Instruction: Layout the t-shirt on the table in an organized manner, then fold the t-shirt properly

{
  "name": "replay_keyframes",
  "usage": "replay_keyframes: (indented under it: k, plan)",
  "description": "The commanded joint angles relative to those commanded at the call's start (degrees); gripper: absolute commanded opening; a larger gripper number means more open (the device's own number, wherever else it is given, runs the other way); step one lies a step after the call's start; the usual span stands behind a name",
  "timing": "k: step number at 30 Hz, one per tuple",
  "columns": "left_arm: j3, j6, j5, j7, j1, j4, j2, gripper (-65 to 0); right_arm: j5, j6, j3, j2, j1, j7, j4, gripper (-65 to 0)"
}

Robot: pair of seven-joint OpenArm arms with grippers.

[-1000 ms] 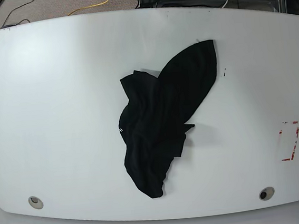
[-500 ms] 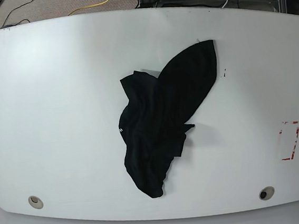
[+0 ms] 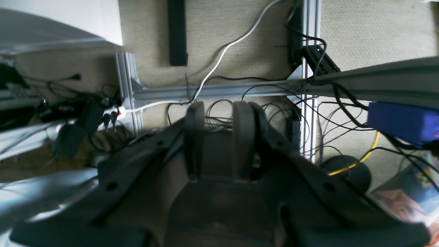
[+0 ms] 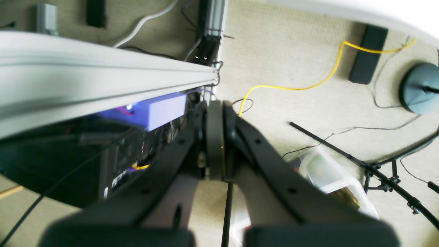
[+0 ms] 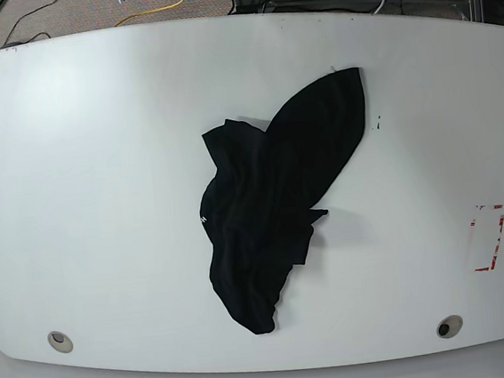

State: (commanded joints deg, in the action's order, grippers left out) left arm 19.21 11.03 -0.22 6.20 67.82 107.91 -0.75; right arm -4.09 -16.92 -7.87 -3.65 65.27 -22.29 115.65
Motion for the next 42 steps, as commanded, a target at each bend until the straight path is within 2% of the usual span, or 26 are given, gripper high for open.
replay_keyframes:
  k: [5,10,13,19,26,42]
  plan:
    - [1.9,0.0,-2.4,1.0,-0.4,1.7,2.1,-52.8,0.0,0.09,0.0,0.1,-0.2,2.6,0.1,-64.7]
    - [3.3,0.0,-2.4,1.0,-3.9,1.8,3.0,-52.8,0.0,0.09,0.2,0.1,-1.9,4.5,0.1,-64.7]
    - [4.9,0.0,-2.4,1.0,-6.7,1.8,2.9,-52.8,0.0,0.09,0.3,0.1,-3.7,4.5,0.4,-64.7]
    - [6.0,0.0,-2.4,1.0,-10.9,1.9,3.0,-52.8,0.1,-0.18,0.1,2.7,-7.1,4.5,0.7,-64.7]
    - [6.0,0.0,-2.4,1.0,-14.6,3.8,4.9,-52.8,0.1,-0.26,0.5,2.9,-11.4,4.6,0.8,-64.7]
    - [5.8,0.0,-2.3,1.1,-25.4,3.8,4.9,-52.5,0.0,-0.26,1.7,2.9,-23.8,3.6,0.8,-64.4]
